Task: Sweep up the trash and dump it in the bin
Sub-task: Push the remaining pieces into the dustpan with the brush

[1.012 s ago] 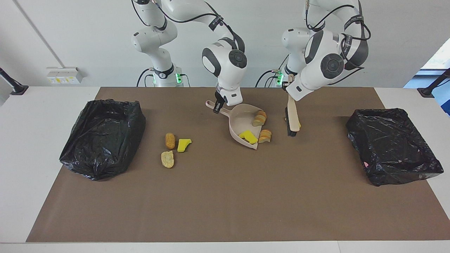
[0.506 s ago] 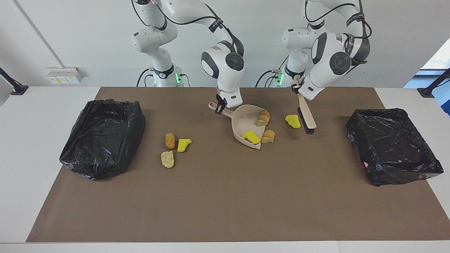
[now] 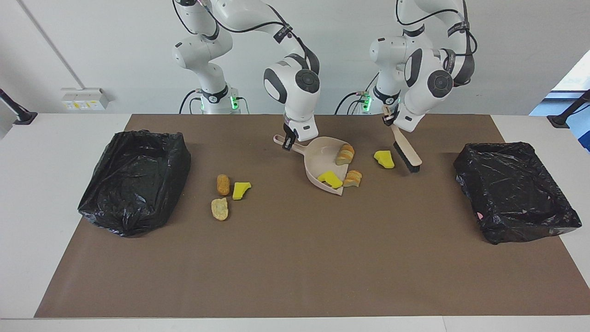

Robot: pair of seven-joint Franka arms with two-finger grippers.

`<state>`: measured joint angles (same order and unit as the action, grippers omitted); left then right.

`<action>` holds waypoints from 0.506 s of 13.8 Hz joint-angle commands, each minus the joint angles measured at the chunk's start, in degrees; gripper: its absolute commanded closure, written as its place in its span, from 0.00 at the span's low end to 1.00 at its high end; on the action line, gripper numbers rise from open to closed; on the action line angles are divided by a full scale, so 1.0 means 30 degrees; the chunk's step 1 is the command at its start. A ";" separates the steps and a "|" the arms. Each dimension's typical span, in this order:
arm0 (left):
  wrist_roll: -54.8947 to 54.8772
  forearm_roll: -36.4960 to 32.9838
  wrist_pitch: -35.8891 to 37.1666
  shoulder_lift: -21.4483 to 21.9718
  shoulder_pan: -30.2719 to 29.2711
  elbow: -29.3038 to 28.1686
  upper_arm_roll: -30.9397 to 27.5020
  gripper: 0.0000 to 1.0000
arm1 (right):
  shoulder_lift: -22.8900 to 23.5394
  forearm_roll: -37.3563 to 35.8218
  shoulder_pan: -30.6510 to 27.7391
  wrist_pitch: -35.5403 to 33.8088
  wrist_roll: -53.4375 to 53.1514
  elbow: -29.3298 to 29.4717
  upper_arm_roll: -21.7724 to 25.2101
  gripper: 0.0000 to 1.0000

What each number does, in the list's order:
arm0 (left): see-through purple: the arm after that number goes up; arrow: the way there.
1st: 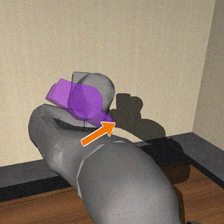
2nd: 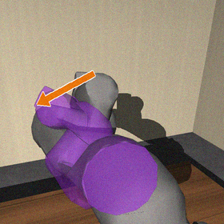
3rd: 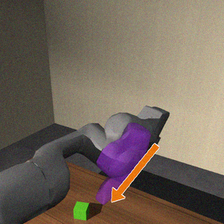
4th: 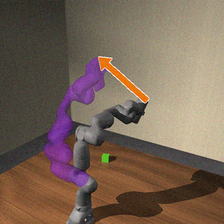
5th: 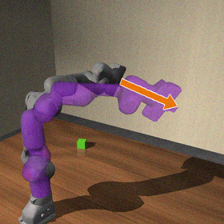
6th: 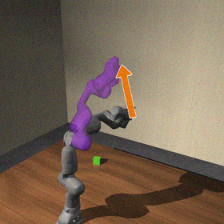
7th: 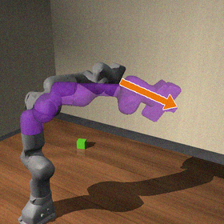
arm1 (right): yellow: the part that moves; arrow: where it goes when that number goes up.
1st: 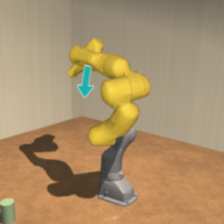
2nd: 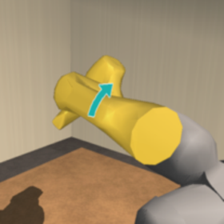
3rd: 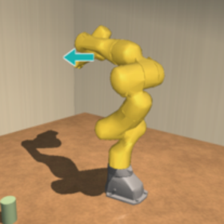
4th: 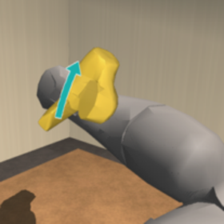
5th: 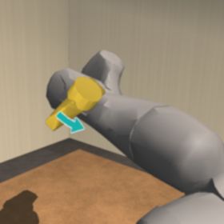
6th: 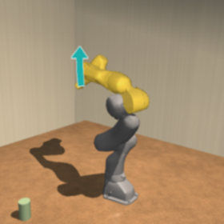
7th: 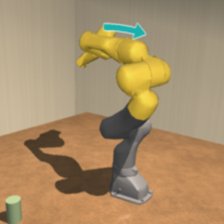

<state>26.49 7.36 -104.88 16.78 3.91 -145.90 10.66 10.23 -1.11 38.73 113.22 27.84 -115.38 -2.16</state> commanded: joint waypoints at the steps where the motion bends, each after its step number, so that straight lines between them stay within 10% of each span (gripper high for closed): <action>1: 0.0781 0.0037 -0.0723 -0.0493 0.1535 0.0056 -0.0010 1.00 | -0.0335 0.0372 -0.0164 0.0198 0.0592 -0.0418 -0.0100 1.00; 7: 0.0662 0.2641 -0.0724 -0.1607 0.4289 0.1755 -0.0009 1.00 | -0.0335 0.0372 -0.0135 0.0139 0.0533 -0.0417 -0.0100 1.00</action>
<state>27.63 13.22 -106.81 13.31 14.10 -142.78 11.28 10.23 -1.11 38.73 113.22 27.84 -115.39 -2.16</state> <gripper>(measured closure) 0.740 0.678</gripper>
